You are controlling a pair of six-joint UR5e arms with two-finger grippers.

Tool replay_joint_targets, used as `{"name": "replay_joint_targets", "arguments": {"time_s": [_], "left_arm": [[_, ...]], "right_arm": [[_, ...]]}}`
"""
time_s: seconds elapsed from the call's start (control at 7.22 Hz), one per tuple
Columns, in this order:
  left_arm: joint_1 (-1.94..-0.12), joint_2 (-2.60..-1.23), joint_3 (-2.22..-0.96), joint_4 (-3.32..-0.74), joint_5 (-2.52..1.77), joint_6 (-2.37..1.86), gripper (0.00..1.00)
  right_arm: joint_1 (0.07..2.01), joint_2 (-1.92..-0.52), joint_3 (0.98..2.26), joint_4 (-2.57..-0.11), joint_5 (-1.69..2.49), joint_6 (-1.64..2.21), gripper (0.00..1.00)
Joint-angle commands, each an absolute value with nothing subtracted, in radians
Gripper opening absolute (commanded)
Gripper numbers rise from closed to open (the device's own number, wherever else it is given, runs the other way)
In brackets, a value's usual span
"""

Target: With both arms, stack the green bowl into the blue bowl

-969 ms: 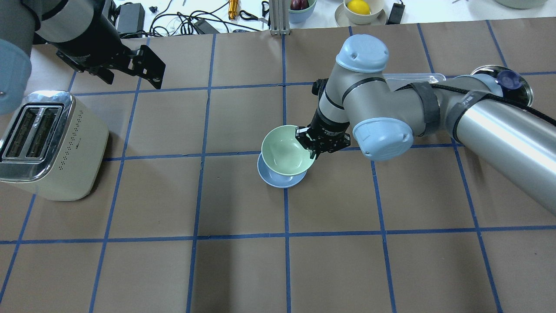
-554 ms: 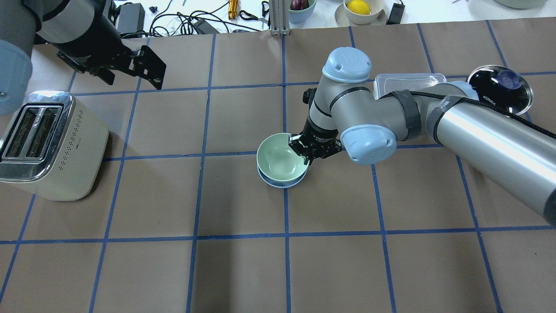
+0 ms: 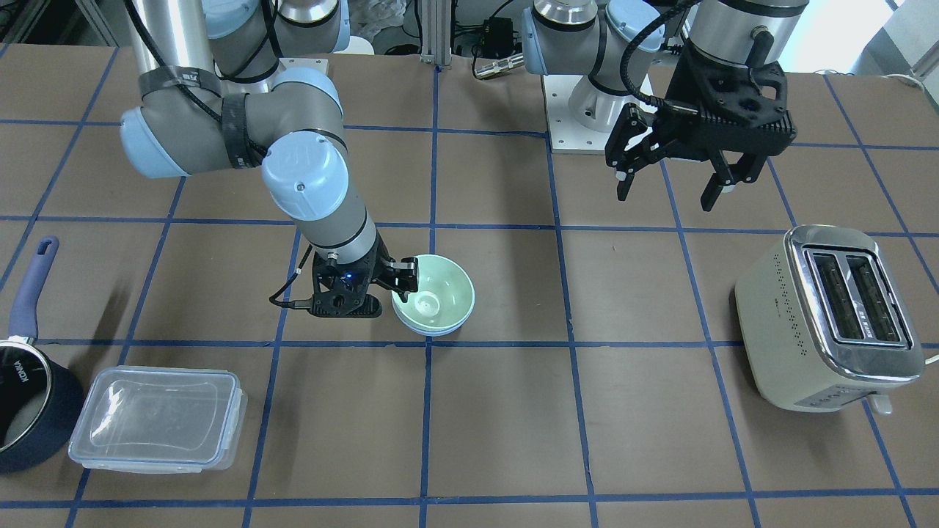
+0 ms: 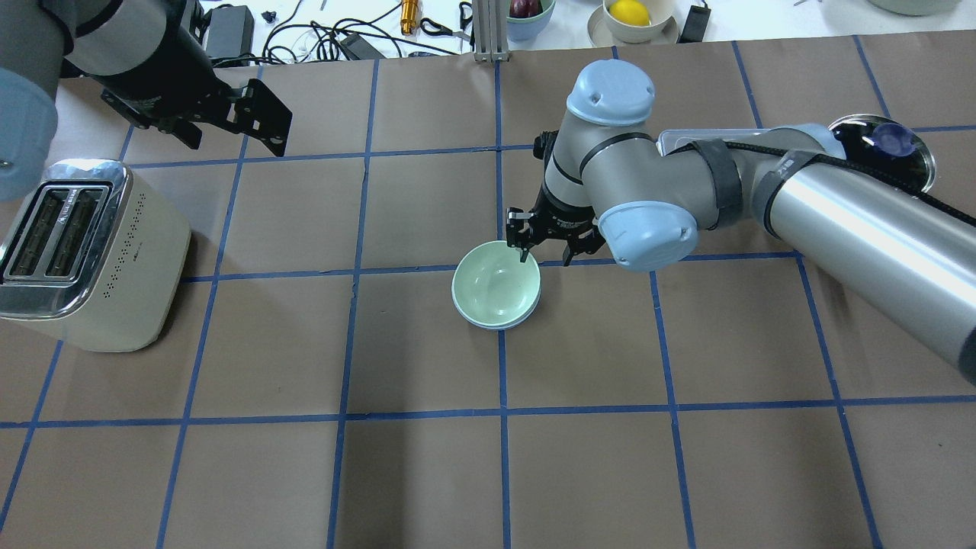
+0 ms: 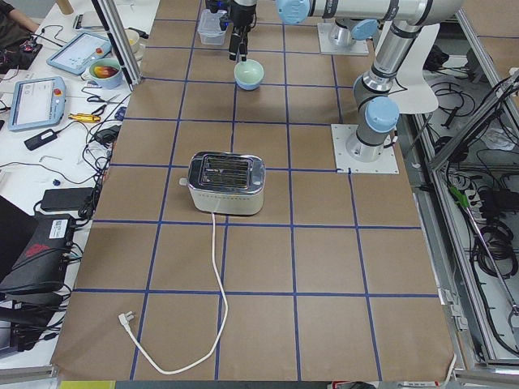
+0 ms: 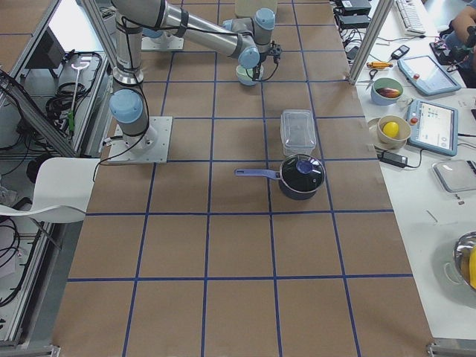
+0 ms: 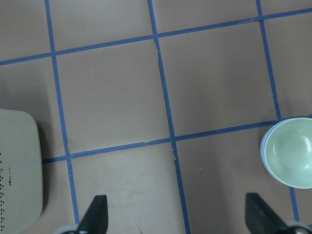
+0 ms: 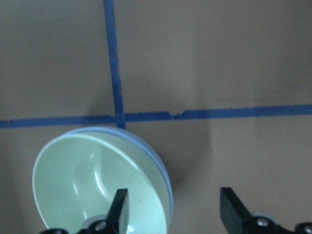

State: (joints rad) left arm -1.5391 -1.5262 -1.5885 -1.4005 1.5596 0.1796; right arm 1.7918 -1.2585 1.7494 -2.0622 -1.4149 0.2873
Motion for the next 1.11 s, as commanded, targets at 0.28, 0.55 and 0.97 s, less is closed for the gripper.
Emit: {"name": "replay_joint_targets", "arguments": {"time_s": [0.28, 0.55, 0.97], "left_arm": [[-1.540, -1.526, -1.589, -1.401, 1.559, 0.178, 1.00], [-1.540, -1.526, -1.589, -1.401, 1.560, 0.178, 1.00], [-1.542, -1.523, -1.598, -1.399, 1.559, 0.178, 1.00]], "right_arm": [[1.703, -1.334, 1.378, -1.518, -1.523, 0.160, 1.00], [1.564, -1.434, 1.376, -1.424, -1.536, -0.017, 1.00], [1.520, -1.477, 1.377, -1.422, -1.539, -0.042, 1.00]]}}
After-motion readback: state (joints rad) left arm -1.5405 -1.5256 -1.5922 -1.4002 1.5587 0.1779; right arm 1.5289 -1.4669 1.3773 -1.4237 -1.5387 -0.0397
